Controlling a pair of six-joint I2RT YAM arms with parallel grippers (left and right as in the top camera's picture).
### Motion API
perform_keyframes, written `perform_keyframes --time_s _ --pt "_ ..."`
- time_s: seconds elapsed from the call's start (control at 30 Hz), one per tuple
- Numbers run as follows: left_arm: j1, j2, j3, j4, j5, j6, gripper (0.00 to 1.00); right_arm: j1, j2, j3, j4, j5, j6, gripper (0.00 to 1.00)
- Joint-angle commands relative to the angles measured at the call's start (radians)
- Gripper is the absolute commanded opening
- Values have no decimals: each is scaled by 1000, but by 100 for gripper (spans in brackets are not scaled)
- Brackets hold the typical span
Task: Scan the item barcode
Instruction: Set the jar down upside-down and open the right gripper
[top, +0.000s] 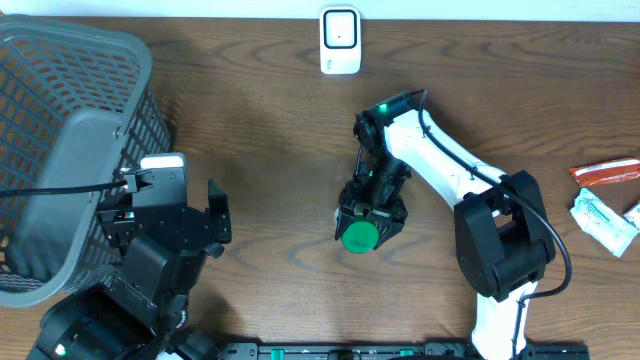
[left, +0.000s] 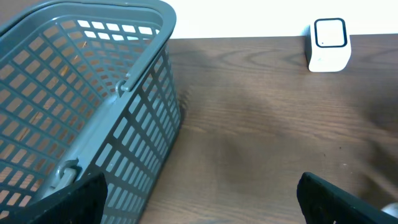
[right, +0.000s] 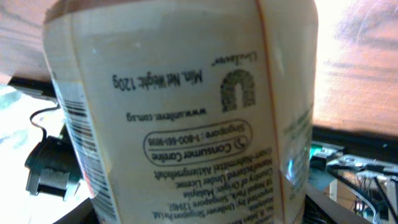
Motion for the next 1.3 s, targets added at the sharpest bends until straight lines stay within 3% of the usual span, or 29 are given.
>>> perform_keyframes --time_s 0.0,0.33,0.63,0.67,0.83,1.2,1.27 --pt "3 -3 6 -2 -12 -5 98 -10 4 19 -21 -60 -16 57" --pt "3 -3 6 -2 -12 -5 98 -10 6 -56 -109 -63 -55 58" --pt "3 -3 6 -2 -12 -5 98 -20 48 -174 -121 -205 -212 55" --pt "3 -3 6 -2 -12 -5 98 -21 57 -174 -121 -238 -232 58" --pt "3 -3 6 -2 -12 -4 98 -22 74 -174 -121 -224 -234 67" --pt "3 -3 6 -2 -12 -4 98 -23 225 -174 -103 -187 -229 61" --pt "3 -3 6 -2 -12 -5 98 -25 246 -174 -102 -180 -242 66"
